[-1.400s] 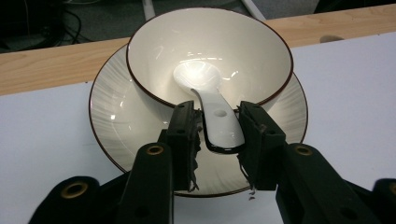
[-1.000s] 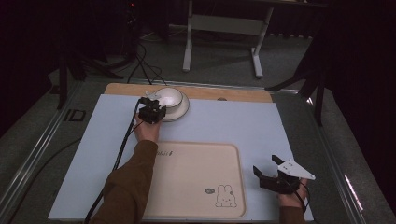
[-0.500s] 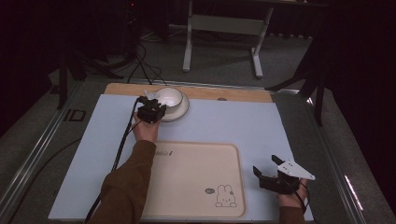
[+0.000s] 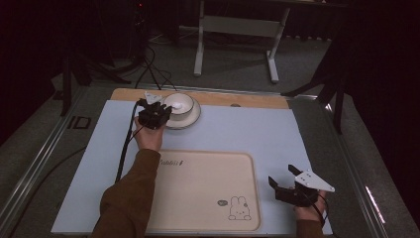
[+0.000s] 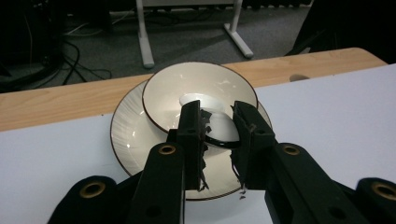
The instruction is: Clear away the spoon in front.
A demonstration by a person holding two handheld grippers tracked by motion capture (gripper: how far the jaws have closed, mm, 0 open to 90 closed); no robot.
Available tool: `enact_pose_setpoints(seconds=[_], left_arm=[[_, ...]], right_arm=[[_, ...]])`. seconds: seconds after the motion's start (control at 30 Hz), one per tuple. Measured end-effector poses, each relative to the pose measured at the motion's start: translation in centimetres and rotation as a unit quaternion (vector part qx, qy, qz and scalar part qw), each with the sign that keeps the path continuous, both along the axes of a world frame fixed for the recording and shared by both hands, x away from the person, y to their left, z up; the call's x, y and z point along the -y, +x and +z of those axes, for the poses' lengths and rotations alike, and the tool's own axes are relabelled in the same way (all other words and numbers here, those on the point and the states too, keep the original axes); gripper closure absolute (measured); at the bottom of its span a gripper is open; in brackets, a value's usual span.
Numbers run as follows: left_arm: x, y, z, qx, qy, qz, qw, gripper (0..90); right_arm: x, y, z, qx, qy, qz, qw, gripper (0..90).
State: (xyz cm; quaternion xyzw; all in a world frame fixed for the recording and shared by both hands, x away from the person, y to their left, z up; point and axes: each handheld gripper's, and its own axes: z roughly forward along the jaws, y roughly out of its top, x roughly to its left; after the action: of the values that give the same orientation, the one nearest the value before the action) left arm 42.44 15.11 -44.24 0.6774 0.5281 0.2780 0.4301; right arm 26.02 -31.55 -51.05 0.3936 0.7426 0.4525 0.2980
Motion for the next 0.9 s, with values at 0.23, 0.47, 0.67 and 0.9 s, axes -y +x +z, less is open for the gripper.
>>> enact_pose_setpoints(seconds=[0.23, 0.47, 0.67, 0.9], left_arm=[[-0.6, -0.9, 1.2, 0.009, -0.002, -0.003, 1.0, 74.3], [-1.2, -1.8, 2.0, 0.016, 0.003, -0.001, 0.9999, 74.3], [-1.6, -2.7, 2.8, 0.022, 0.007, -0.004, 0.9997, 74.3], [-2.3, -3.5, 3.5, 0.027, 0.009, 0.002, 0.9996, 74.3]], right_arm=[[0.0, 0.0, 0.0, 0.001, 0.0, -0.001, 1.0, 13.9], [0.0, 0.0, 0.0, 0.002, 0.0, -0.001, 1.0, 14.0], [0.0, -0.1, 0.1, 0.003, 0.001, 0.0, 1.0, 13.9], [-0.1, -0.1, 0.1, 0.005, 0.001, 0.001, 1.0, 13.9]])
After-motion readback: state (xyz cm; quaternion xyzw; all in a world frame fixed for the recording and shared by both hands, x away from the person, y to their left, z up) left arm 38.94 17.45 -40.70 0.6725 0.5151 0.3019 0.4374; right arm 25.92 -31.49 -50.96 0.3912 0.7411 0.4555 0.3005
